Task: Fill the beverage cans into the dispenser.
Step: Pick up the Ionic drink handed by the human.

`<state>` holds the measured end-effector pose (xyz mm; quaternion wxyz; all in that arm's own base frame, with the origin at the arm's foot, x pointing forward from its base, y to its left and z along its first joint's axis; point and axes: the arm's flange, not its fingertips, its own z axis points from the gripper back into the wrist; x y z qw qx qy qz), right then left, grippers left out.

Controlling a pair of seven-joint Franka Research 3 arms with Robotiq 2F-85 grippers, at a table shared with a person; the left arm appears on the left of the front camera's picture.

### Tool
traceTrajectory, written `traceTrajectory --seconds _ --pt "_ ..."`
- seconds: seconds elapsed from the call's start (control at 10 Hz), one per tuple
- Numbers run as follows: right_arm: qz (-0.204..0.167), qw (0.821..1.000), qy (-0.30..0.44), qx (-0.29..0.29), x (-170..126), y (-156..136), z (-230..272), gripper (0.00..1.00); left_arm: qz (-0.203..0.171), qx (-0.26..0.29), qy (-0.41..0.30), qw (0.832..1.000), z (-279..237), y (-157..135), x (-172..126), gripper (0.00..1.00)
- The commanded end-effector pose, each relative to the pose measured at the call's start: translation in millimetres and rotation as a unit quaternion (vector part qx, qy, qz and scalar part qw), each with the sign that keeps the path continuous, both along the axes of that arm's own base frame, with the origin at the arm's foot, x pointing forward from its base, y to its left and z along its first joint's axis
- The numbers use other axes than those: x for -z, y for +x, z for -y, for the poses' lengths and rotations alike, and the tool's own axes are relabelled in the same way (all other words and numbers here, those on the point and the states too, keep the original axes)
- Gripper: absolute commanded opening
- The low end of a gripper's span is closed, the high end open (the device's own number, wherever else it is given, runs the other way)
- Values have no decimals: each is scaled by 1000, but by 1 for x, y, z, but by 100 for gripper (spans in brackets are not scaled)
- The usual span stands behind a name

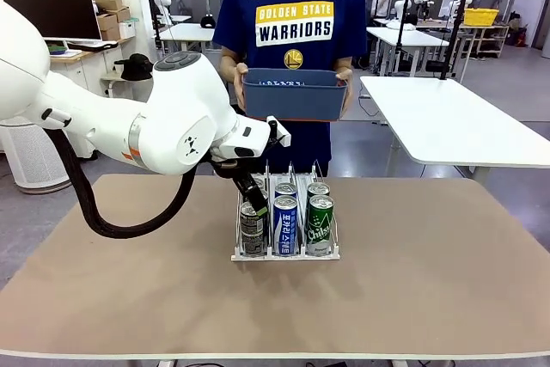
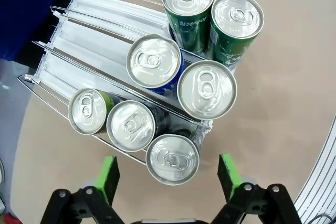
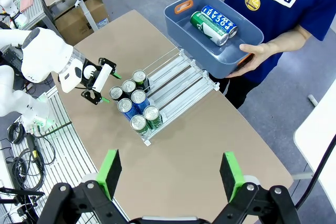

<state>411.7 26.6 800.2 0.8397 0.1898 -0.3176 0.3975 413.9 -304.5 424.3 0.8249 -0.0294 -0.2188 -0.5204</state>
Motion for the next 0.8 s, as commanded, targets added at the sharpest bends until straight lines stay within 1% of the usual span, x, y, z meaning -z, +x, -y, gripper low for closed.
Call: traceTrajectory --seconds 0.0,0.1,0.2,0.3,0.4,0.5,0.6,0.7 --pt "0 1000 0 0 0 -1 0 100 -17 16 -45 999 -7 7 -19 100" --pt "0 1000 0 0 0 -1 0 100 -17 -2 -59 998 -21 14 -47 100" --pt "0 1000 0 0 0 -1 0 100 -26 -9 -82 996 -26 4 -75 100" --pt "0 1000 0 0 0 -1 0 100 -29 10 -91 995 -33 6 -99 100" --pt "0 1000 0 0 0 -1 0 100 -9 25 -72 997 -58 20 -129 100" --pt "0 1000 0 0 0 -1 0 100 -5 38 -63 997 -84 24 -166 100" --pt "0 1000 0 0 0 -1 0 100 14 32 -66 997 -101 23 -205 100" --pt "0 1000 0 0 0 -1 0 100 28 35 -91 995 -112 23 -234 100"
